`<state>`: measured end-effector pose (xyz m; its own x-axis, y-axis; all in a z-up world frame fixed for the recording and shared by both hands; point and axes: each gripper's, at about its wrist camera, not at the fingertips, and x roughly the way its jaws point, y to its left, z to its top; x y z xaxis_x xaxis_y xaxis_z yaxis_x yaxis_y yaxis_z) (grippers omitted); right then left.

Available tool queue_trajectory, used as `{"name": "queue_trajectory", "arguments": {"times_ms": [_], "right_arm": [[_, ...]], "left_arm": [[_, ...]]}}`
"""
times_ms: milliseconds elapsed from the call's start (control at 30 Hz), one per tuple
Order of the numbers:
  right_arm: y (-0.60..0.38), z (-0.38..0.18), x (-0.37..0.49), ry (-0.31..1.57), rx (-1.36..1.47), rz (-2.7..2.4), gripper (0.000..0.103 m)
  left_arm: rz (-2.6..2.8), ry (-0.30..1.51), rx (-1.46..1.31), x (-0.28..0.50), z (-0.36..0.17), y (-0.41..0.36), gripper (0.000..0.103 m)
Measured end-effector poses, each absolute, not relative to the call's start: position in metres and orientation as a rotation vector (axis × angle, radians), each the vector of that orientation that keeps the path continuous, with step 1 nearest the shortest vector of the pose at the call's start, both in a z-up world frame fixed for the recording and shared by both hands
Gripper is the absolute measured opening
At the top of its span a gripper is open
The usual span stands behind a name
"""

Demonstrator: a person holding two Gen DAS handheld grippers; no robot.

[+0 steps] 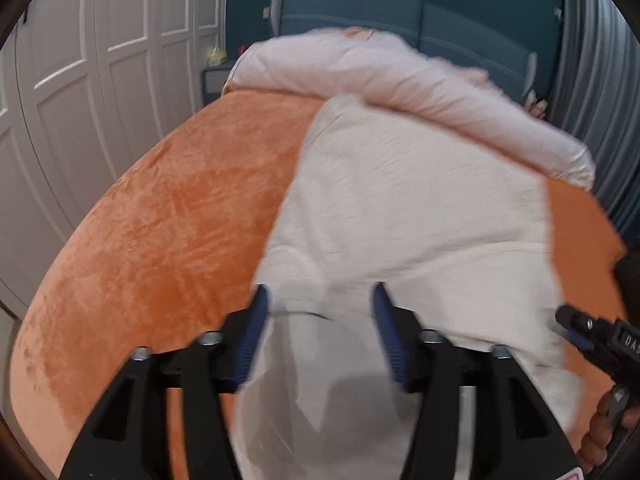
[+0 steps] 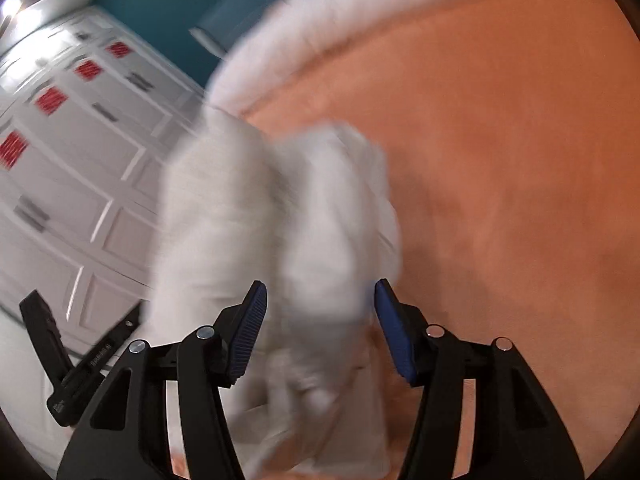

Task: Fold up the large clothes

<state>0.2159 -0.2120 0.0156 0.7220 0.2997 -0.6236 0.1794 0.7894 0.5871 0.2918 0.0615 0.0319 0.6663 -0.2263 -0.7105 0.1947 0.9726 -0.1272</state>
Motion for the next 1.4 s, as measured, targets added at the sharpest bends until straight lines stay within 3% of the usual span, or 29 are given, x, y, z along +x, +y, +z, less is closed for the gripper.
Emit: {"name": "queue_trajectory", "arguments": {"times_ms": [67,133,200,267,300,333,433,533,700,833,967,1100,1267,1400], "right_arm": [[-0.204,0.043,0.212,0.717,0.619,0.093,0.057],[-0.189,0.057,0.225,0.740,0.600,0.159,0.077],[-0.176,0.043,0.248,0.852,0.624,0.209,0.078],[-0.171,0.023,0.263,0.951,0.619,0.171,0.059],[-0.165,0.014,0.266,0.981,0.628,0.200,0.032],[-0.161,0.014,0.269,0.983,0.643,0.238,0.016],[-0.170,0.054,0.247,0.822,0.704,0.327,0.005],[-0.185,0.079,0.219,0.731,0.668,0.293,0.004],[-0.216,-0.010,0.226,0.936,0.691,0.127,0.005],[-0.203,-0.023,0.231,0.962,0.623,0.085,0.007],[-0.199,0.022,0.238,0.928,0.624,0.017,0.012],[-0.199,0.082,0.195,0.739,0.539,-0.008,0.012],[-0.151,0.055,0.199,0.921,0.341,0.080,0.012],[-0.146,0.002,0.181,1.059,0.331,0.078,0.003]], "left_arm": [[-0.259,0.785,-0.065,0.277,0.042,0.057,0.065],[-0.259,0.785,-0.061,0.261,0.050,0.048,0.065],[-0.252,0.795,-0.050,0.252,0.055,0.043,0.066],[-0.253,0.810,-0.055,0.246,0.057,0.042,0.067],[-0.252,0.823,-0.057,0.244,0.057,0.043,0.067],[-0.253,0.834,-0.056,0.241,0.057,0.044,0.067],[-0.258,0.855,-0.034,0.236,0.054,0.049,0.067],[-0.262,0.914,-0.012,0.234,0.034,0.051,0.067],[-0.269,0.958,0.018,0.226,0.000,0.038,0.073],[-0.229,0.936,0.104,0.217,-0.008,0.024,0.074],[-0.214,0.952,0.067,0.220,-0.009,0.032,0.074],[-0.204,0.961,0.040,0.219,-0.009,0.036,0.074],[-0.188,0.969,0.039,0.214,-0.006,0.032,0.074],[-0.185,0.991,0.031,0.207,-0.008,0.035,0.076]]}}
